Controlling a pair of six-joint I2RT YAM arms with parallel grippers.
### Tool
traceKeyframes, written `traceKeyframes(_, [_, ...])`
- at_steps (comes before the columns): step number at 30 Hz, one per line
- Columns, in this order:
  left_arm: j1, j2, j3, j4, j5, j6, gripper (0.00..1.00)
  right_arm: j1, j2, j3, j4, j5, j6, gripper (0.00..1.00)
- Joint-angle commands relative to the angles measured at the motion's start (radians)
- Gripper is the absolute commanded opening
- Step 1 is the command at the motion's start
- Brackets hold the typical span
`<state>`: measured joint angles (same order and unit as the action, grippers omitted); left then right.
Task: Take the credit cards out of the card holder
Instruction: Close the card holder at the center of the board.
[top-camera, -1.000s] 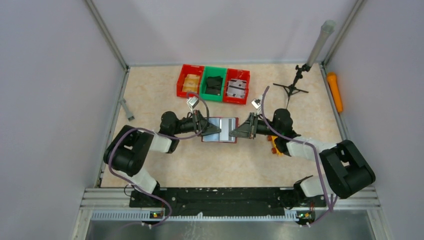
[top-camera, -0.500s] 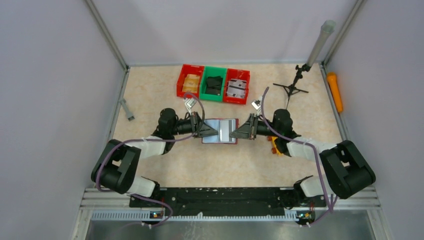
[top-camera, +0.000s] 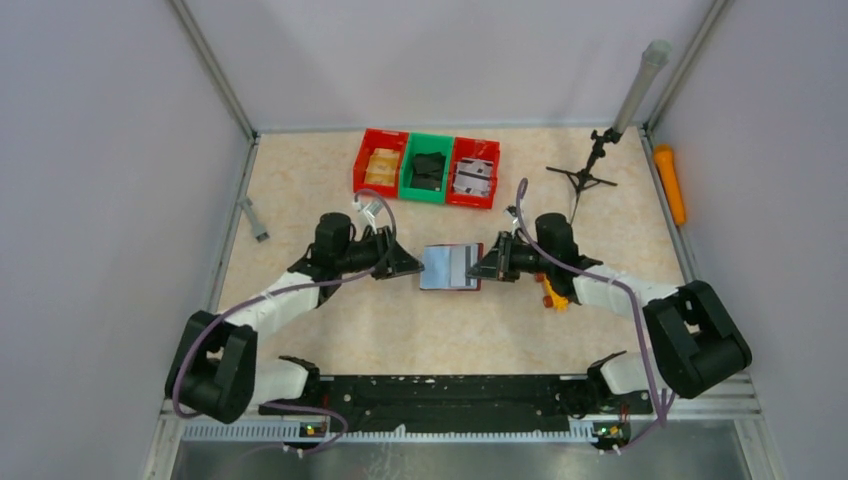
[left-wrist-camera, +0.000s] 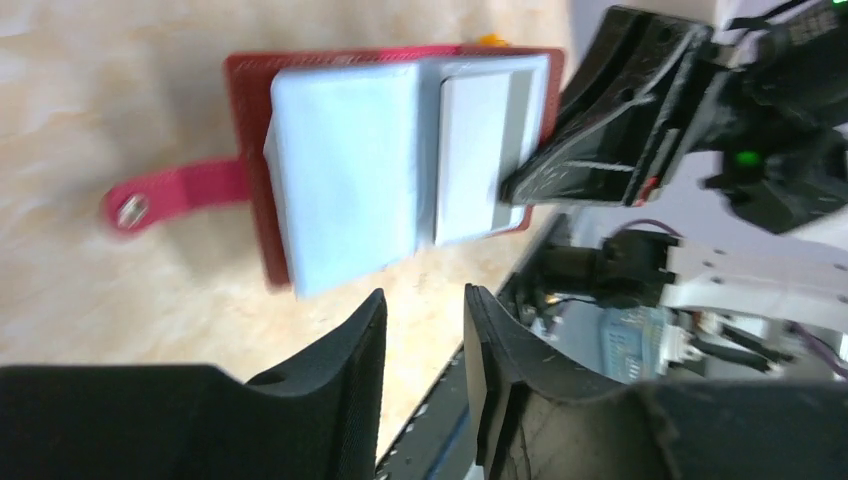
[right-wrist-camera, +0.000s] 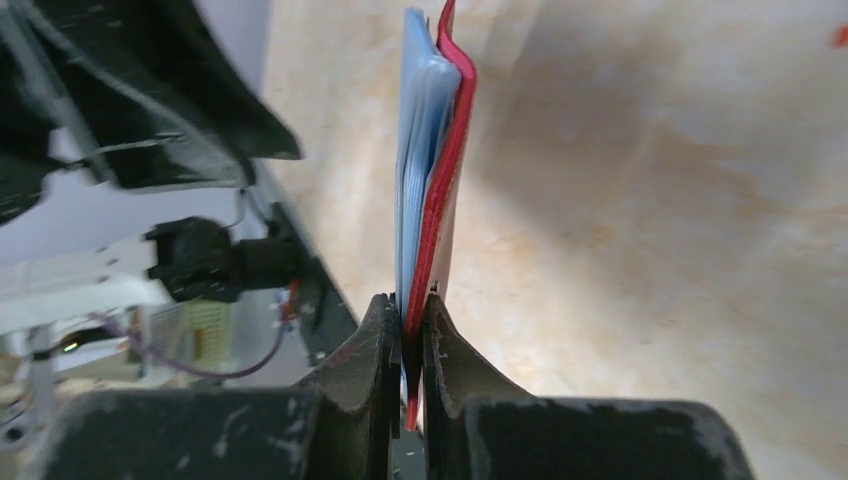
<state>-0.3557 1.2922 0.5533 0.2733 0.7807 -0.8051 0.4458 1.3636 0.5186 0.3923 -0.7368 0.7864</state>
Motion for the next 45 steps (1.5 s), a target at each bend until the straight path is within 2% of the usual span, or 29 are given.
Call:
traceKeyframes(1, [0.005, -0.078, 0.056, -0.393, -0.246, 0.200, 0.38, 0.007, 0.004, 0.151, -0.375, 0.217, -0.242, 0.00])
traceKeyframes(4, [0.004, -0.038, 0.048, -0.438, -0.276, 0.217, 0.38, 0.056, 0.000, 0.235, -0.569, 0.357, -0.313, 0.03])
traceKeyframes(8, [-0.007, 0.031, 0.027, -0.384, -0.297, 0.202, 0.37, 0.123, 0.039, 0.347, -0.746, 0.520, -0.369, 0.19])
traceKeyframes(10, [-0.022, 0.077, 0.035, -0.356, -0.305, 0.194, 0.37, 0.151, 0.090, 0.401, -0.812, 0.581, -0.385, 0.25])
traceKeyframes(13, [-0.032, 0.151, 0.060, -0.320, -0.316, 0.188, 0.36, 0.209, 0.171, 0.498, -0.883, 0.625, -0.394, 0.28])
traceKeyframes(16, [-0.033, 0.215, 0.081, -0.268, -0.301, 0.177, 0.36, 0.273, 0.229, 0.569, -0.892, 0.626, -0.379, 0.39])
traceKeyframes(20, [-0.041, 0.285, 0.107, -0.228, -0.280, 0.170, 0.34, 0.303, 0.266, 0.581, -0.787, 0.543, -0.333, 0.41])
traceKeyframes(23, [-0.043, 0.305, 0.119, -0.233, -0.296, 0.182, 0.34, 0.304, 0.269, 0.568, -0.686, 0.539, -0.286, 0.41])
traceKeyframes(25, [-0.043, 0.309, 0.127, -0.251, -0.300, 0.189, 0.31, 0.305, 0.269, 0.579, -0.678, 0.550, -0.269, 0.43])
traceKeyframes(28, [-0.043, 0.243, 0.113, -0.286, -0.327, 0.202, 0.28, 0.304, 0.234, 0.588, -0.718, 0.631, -0.257, 0.51])
traceKeyframes(30, [-0.043, 0.172, 0.121, -0.388, -0.390, 0.232, 0.29, 0.294, 0.181, 0.549, -0.727, 0.694, -0.245, 0.58])
traceKeyframes(33, [-0.041, 0.088, 0.158, -0.506, -0.514, 0.275, 0.34, 0.255, 0.093, 0.446, -0.691, 0.724, -0.193, 0.68])
traceKeyframes(34, [-0.042, 0.074, 0.174, -0.531, -0.547, 0.279, 0.37, 0.246, 0.053, 0.403, -0.675, 0.731, -0.162, 0.76])
traceKeyframes(35, [-0.042, 0.063, 0.184, -0.542, -0.569, 0.281, 0.43, 0.240, 0.016, 0.360, -0.654, 0.769, -0.125, 0.90])
traceKeyframes(36, [-0.042, 0.057, 0.193, -0.539, -0.582, 0.282, 0.52, 0.236, -0.021, 0.311, -0.616, 0.788, -0.084, 0.93])
traceKeyframes(37, [-0.041, 0.057, 0.198, -0.530, -0.589, 0.283, 0.61, 0.233, -0.056, 0.257, -0.570, 0.792, -0.044, 0.94])
traceKeyframes(39, [-0.041, 0.075, 0.222, -0.514, -0.603, 0.287, 0.67, 0.224, -0.106, 0.152, -0.448, 0.773, 0.031, 0.95])
traceKeyframes(42, [-0.042, 0.159, 0.281, -0.506, -0.629, 0.289, 0.68, 0.222, -0.114, 0.054, -0.277, 0.752, 0.112, 0.95])
traceKeyframes(45, [-0.042, 0.235, 0.342, -0.513, -0.669, 0.295, 0.69, 0.222, -0.057, 0.065, -0.244, 0.746, 0.136, 0.95])
